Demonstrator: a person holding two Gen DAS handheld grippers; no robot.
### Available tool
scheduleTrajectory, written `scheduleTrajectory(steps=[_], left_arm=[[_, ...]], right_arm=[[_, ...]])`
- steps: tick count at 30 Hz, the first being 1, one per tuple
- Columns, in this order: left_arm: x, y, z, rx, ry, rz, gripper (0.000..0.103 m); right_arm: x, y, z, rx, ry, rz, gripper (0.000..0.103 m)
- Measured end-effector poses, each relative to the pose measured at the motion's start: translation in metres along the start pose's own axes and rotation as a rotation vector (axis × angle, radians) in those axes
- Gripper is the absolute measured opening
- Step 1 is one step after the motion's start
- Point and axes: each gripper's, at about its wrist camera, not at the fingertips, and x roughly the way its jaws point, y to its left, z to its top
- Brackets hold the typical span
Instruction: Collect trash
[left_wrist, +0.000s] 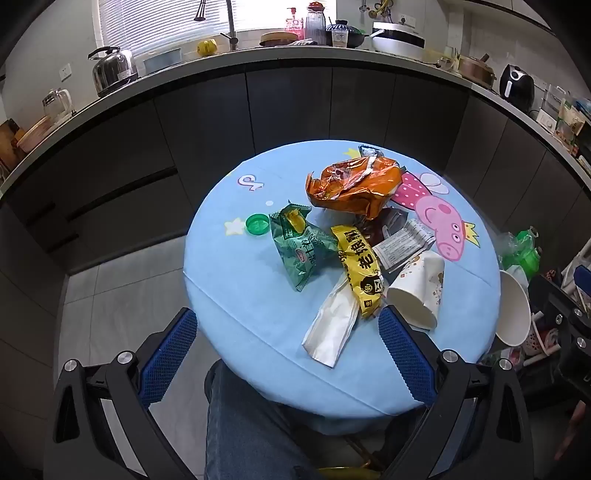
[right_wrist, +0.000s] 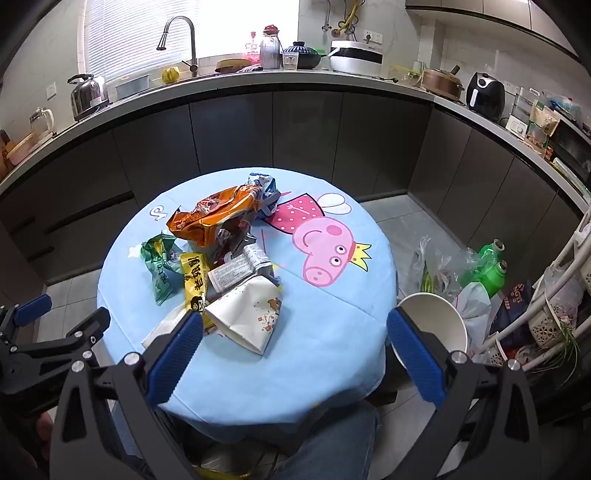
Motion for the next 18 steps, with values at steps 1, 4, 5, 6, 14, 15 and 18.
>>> scheduleTrajectory(steps=[1, 4, 5, 6, 14, 15, 18], left_arm=[[-0.0001, 0.0000, -0.0001, -0.001, 0.000, -0.002, 0.094], [0.0000, 0.0005, 0.0000, -0.005, 0.003, -0.008, 0.094], [-0.0001, 0.0005, 0.0000, -0.005, 0.003, -0.009, 0.094], [-0.0002, 0.0006, 0.0000, -0.005, 0.003, -0.009, 0.094], [0.0009, -0.0001, 0.0003, -0.007, 0.003, -0.006, 0.094], [0.0024, 0.0018, -0.0022, -0.007, 0.003, -0.009, 0.094], [0.0027, 0.0022, -0.0025, -0.007, 0.004, -0.010, 0.094]], right_arm=[[-0.0002, 0.0000, -0.0001, 0.002, -0.006, 0.001, 0.100], [0.0002, 0.0002, 0.0000, 0.003, -0.004, 0.003, 0.100], [0.0002, 0.0003, 0.0000, 0.003, -0.004, 0.004, 0.100], [0.0004, 0.0002, 0.0000, 0.003, -0.004, 0.005, 0.100], [0.0012, 0.0009, 0.0003, 0.002, -0.002, 0.006, 0.100], [0.0012, 0.0009, 0.0001, 0.003, -0.003, 0.005, 0.100], [0.0014, 0.0011, 0.0001, 0.003, -0.002, 0.004, 0.100]])
